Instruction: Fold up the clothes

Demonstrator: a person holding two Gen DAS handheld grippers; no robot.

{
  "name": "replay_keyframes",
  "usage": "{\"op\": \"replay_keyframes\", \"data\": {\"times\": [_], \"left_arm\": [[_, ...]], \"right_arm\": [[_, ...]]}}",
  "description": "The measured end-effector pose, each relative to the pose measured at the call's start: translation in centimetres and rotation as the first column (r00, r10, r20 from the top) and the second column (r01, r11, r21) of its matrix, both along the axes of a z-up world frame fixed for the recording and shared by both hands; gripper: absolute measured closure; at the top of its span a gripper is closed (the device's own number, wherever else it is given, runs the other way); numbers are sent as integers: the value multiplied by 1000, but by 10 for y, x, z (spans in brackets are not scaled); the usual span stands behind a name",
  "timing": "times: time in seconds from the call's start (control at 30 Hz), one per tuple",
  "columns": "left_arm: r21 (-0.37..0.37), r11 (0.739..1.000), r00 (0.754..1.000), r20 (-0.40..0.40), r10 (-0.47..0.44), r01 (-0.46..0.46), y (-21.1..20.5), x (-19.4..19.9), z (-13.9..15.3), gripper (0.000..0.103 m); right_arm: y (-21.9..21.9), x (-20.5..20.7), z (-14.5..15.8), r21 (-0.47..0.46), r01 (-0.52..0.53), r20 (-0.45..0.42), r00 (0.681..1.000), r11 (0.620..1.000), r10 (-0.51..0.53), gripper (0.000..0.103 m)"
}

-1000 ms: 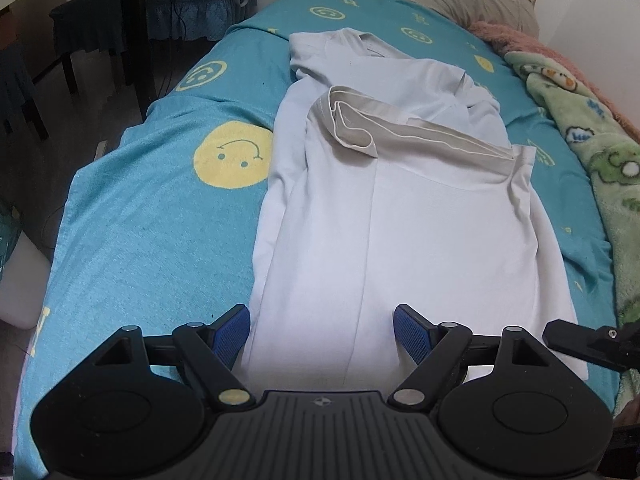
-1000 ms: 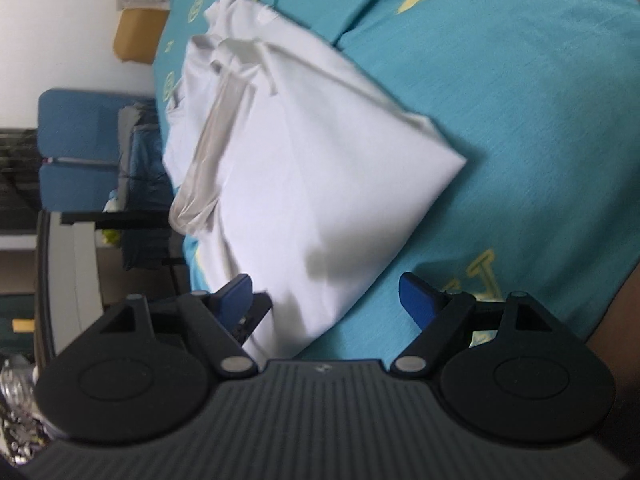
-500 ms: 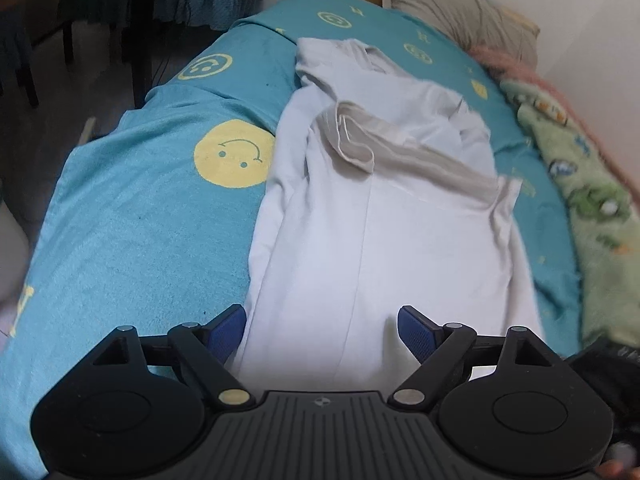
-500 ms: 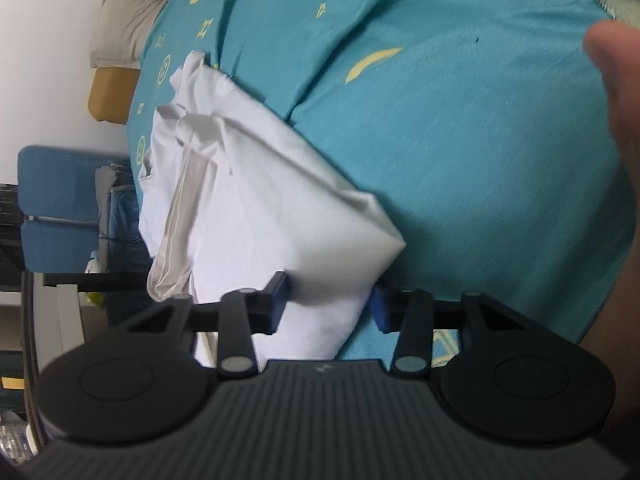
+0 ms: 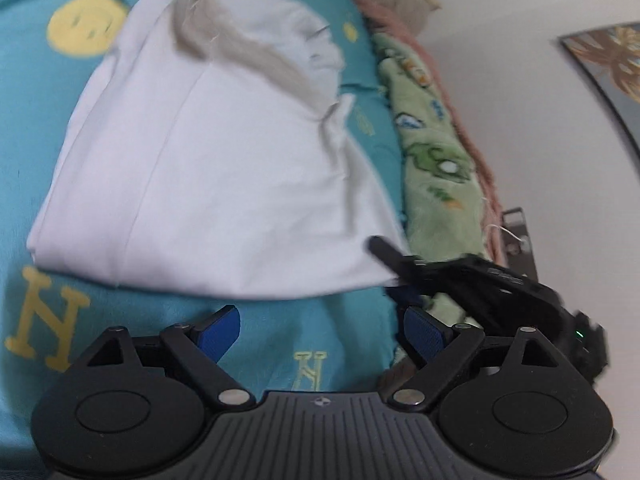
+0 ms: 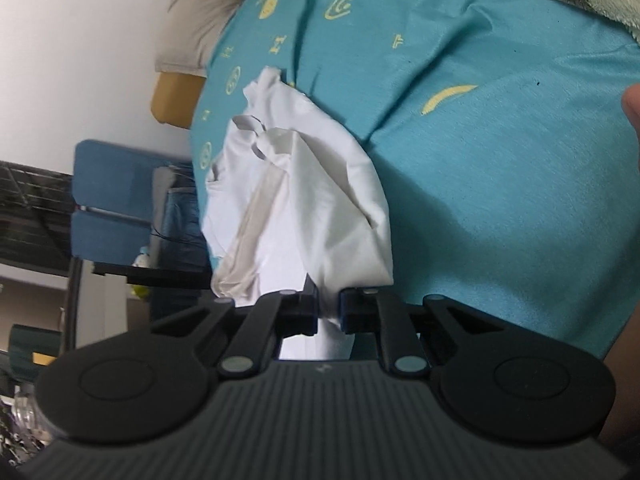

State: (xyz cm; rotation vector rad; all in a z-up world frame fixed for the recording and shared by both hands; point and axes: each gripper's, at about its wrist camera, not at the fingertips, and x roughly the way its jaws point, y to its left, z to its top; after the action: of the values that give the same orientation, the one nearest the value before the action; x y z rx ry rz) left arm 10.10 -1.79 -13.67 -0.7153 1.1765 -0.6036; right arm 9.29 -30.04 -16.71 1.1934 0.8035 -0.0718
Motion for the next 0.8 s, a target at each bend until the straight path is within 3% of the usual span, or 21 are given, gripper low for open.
{"op": "replay_keyframes", "data": {"times": [0.07, 0.13, 0.23, 0.33, 0.4, 0.57, 0.7, 0.8], "left_arm": [[14, 998, 996, -62, 69, -68, 3, 8, -15, 12], [-17, 985, 981, -94, 170, -173, 16, 13, -23, 15], [-34, 936, 935, -71, 348, -351, 40, 13, -21, 16], [-46, 879, 880, -56, 472, -474, 60, 15, -19, 24], [-57, 857, 859, -43, 510, -511, 65, 15, -18, 36], [-46, 848, 848, 11, 529, -529, 70, 18, -17, 72], [-63, 845, 844, 54, 534, -530, 75, 15, -9, 86], [-73, 842, 833, 121, 540, -535, 80, 8, 6, 91]], "right_arm": [[-3, 0, 1, 9, 12, 11, 1000, 1000, -12, 91], [-5, -1, 3, 12, 18, 24, 1000, 1000, -18, 92], [-8, -2, 5, 20, 24, 36, 999, 1000, -24, 92], [-8, -3, 5, 29, 27, 41, 999, 999, -28, 92], [-8, -4, 5, 29, 29, 42, 999, 999, -30, 92], [-8, -1, 3, 10, 36, 34, 999, 999, -36, 92], [-7, 1, 7, -10, 32, 51, 998, 999, -32, 92], [-6, 1, 12, -31, 28, 76, 997, 999, -25, 92]]}}
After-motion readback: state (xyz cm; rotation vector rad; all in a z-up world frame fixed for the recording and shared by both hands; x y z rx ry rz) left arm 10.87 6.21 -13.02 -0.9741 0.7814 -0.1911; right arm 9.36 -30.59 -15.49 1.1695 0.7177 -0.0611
